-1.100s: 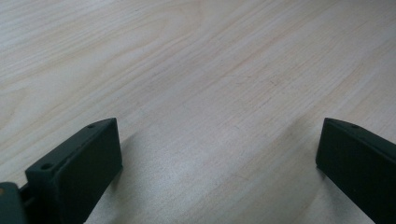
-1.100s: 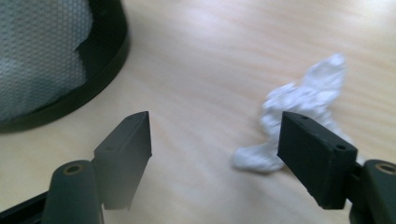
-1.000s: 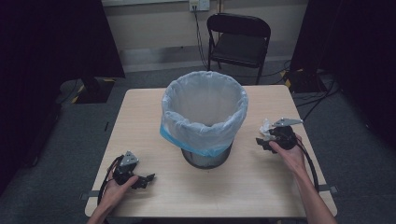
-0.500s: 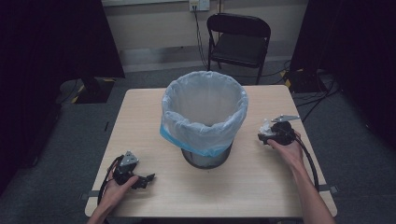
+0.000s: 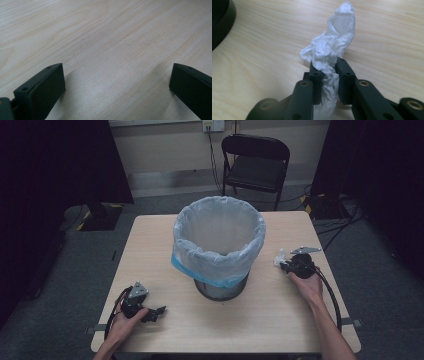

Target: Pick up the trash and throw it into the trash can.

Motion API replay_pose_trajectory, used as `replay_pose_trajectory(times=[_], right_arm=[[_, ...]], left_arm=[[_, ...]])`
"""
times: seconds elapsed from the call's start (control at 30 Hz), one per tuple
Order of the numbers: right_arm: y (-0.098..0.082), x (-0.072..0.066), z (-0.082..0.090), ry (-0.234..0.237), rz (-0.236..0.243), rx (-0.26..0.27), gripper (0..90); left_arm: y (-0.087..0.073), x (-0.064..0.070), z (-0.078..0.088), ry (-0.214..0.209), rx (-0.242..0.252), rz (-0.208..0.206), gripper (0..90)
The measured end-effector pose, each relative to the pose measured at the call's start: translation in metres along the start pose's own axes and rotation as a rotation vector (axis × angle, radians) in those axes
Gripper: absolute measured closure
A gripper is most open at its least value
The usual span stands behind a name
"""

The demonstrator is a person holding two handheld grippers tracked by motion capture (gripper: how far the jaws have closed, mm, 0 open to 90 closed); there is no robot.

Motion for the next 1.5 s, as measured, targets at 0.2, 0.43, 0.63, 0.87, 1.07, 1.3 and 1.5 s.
replay_pose_trajectory(times=[0.2, 0.43, 0.63, 0.87, 1.07, 1.3, 1.5], right_arm=[[-0.001, -0.009, 0.001, 0.046, 0.001, -0.012, 84.7], [-0.002, -0.018, 0.002, 0.08, -0.009, 0.011, 85.8], [0.004, -0.025, 0.01, 0.111, -0.006, 0.038, 86.1], [0.015, -0.036, 0.027, 0.134, 0.004, 0.086, 86.3], [0.028, -0.042, 0.039, 0.163, 0.007, 0.127, 86.4], [0.042, -0.05, 0.058, 0.185, 0.022, 0.174, 86.5], [0.054, -0.055, 0.072, 0.198, 0.035, 0.207, 86.6]], left_arm=[[0.0, 0.0, 0.0, 0.0, 0.0, 0.0, 0.0], [0.0, 0.0, 0.0, 0.0, -0.001, 0.0, 0.0], [0.0, 0.0, 0.0, 0.0, 0.0, 0.0, 0.0], [0.0, 0.0, 0.0, 0.0, 0.0, 0.0, 0.0], [0.0, 0.0, 0.0, 0.0, 0.0, 0.0, 0.0], [0.0, 0.0, 0.0, 0.0, 0.0, 0.0, 0.0], [0.0, 0.0, 0.0, 0.0, 0.0, 0.0, 0.0]])
Point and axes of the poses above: each handheld gripper's, and its own axes: z roughly backward along the jaws, y roughly out of its top, x roughly to its right, the point moved 1 cm from there along -z, roughly forward along the jaws, and after that the axes turned 7 degrees about y, right-handed, at the moved point
